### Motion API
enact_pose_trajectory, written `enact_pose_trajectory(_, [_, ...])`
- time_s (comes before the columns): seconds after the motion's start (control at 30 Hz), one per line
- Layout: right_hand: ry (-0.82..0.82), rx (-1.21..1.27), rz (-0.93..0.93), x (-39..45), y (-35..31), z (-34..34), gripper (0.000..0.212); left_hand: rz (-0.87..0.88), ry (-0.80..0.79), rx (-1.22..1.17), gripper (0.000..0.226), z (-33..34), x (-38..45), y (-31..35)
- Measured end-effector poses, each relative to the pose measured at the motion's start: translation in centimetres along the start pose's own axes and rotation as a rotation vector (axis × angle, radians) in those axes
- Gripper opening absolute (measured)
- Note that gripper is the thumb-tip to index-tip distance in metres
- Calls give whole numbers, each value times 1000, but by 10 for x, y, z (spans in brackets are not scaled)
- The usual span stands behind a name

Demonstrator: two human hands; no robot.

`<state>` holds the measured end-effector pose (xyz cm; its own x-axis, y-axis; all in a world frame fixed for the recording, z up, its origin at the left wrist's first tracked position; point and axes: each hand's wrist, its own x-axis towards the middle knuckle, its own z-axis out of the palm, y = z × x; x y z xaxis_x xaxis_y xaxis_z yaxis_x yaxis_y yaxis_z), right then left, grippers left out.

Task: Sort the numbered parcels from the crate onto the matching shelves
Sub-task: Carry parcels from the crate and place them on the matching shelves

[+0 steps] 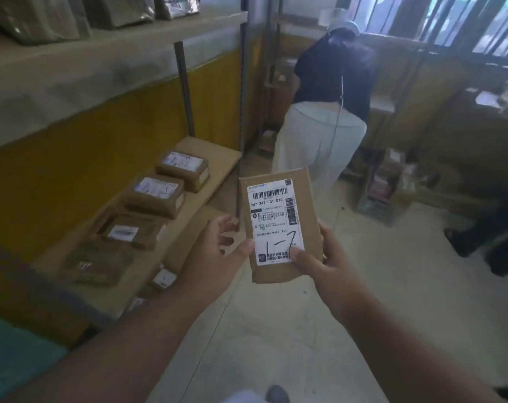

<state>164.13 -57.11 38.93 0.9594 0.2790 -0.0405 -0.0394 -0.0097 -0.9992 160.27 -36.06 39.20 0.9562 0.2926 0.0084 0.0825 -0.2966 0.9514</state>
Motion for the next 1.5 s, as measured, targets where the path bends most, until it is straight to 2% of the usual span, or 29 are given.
enact_pose_trajectory(0.13, [-103,1,22,100,-16,-24,72,-64,102,19,62,14,73,17])
enact_pose_trajectory(0.3, [-218,-54,26,227,-5,-11,67,-126,250,-5,55,13,169,-2])
enact_pose_trajectory(0.4, [-263,-94,61,295,3,-1,67,-138,281,24,52,10,229,-17])
enact_pose_trajectory(0.5, [-282,-123,118,353,-1,2,67,-168,286,36,69,4,285,-23])
enact_pose_trajectory(0.6, [-318,-121,163,409,-9,5,59,-220,282,71,67,0,331,-24])
enact_pose_trajectory(0.77, [-416,-108,305,509,1,29,55,-314,358,173,61,5,384,-47])
enact_pose_trajectory(0.87, [-536,-122,367,571,23,51,56,-384,477,217,59,19,406,-67])
enact_pose_trajectory(0.93, [-616,-175,375,609,39,66,55,-417,565,276,61,32,420,-79])
enact_pose_trajectory(1.07, [-789,-275,401,674,67,91,51,-510,645,345,64,60,444,-93])
enact_pose_trajectory(1.2, [-839,-378,436,716,95,112,48,-639,712,409,64,86,462,-95])
enact_pose_trajectory(1.37, [-911,-535,364,744,125,128,49,-729,729,390,67,106,471,-105])
enact_pose_trajectory(1.43, [-906,-655,275,746,128,136,52,-756,747,393,67,109,473,-108])
enact_pose_trajectory(1.5, [-883,-856,105,746,124,141,55,-773,759,402,64,111,472,-107])
